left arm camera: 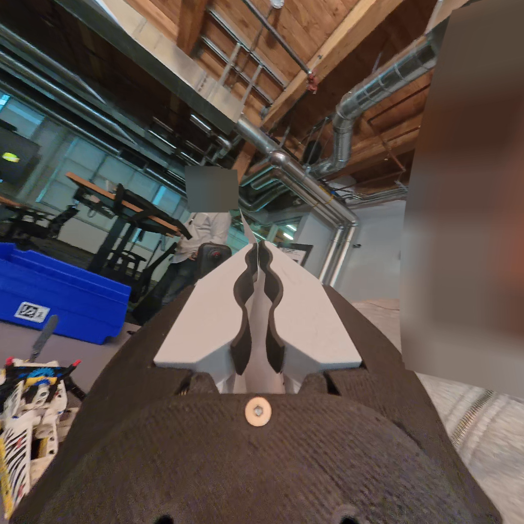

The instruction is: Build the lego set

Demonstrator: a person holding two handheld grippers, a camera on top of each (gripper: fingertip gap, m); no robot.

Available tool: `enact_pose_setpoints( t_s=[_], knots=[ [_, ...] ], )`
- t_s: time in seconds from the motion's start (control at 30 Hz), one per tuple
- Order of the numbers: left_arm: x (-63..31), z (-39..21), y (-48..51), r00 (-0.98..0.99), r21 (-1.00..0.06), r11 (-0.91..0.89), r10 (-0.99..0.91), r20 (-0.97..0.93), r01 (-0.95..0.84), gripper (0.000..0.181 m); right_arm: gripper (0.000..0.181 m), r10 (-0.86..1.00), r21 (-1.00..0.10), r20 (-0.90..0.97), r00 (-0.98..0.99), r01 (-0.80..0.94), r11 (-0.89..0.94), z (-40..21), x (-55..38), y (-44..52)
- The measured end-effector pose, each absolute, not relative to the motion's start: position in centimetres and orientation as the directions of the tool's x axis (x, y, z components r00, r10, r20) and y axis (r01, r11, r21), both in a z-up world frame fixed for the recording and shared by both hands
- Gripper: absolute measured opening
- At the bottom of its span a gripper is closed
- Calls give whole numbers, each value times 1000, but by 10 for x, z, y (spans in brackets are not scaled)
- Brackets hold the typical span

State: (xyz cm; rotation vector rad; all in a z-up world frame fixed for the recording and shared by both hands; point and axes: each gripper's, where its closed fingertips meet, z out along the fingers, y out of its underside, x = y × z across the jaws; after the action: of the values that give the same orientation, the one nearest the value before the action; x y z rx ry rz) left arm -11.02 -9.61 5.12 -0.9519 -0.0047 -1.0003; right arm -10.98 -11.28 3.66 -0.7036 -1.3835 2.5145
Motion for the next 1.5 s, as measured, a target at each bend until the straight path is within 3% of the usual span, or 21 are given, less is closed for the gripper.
enact_pose_setpoints(
  t_s=[0.63,0.73,0.8,1.03,1.1,1.17,1.3,1.43,1.5],
  knots=[
    [-131,40,-87,675,-683,249,-567,473,687,0,0,550,-850,-345,-761,4,-527,23,-130,-105],
    [-178,53,-132,684,-549,419,-545,485,723,0,0,564,-837,-343,-751,-28,-546,22,-123,-95],
    [-199,51,-153,772,-622,460,-435,463,633,0,0,582,-857,-332,-743,-19,-514,15,-124,-96],
    [-193,57,-157,815,-707,422,-411,408,567,0,0,544,-863,-340,-767,25,-505,16,-130,-100],
    [-194,52,-152,831,-746,387,-379,407,542,13,0,541,-853,-362,-760,36,-520,14,-131,-94],
    [-197,47,-146,838,-767,354,-339,427,534,44,0,534,-840,-378,-757,37,-542,14,-131,-86],
    [-202,27,-129,825,-789,264,-298,481,555,88,0,515,-804,-383,-767,3,-594,24,-126,-69],
    [-175,6,-107,690,-763,42,-462,557,645,88,0,505,-773,-373,-778,-41,-634,32,-121,-57],
    [-160,4,-102,623,-749,-13,-546,560,663,70,0,495,-754,-370,-786,-57,-654,33,-119,-55]
  ],
)
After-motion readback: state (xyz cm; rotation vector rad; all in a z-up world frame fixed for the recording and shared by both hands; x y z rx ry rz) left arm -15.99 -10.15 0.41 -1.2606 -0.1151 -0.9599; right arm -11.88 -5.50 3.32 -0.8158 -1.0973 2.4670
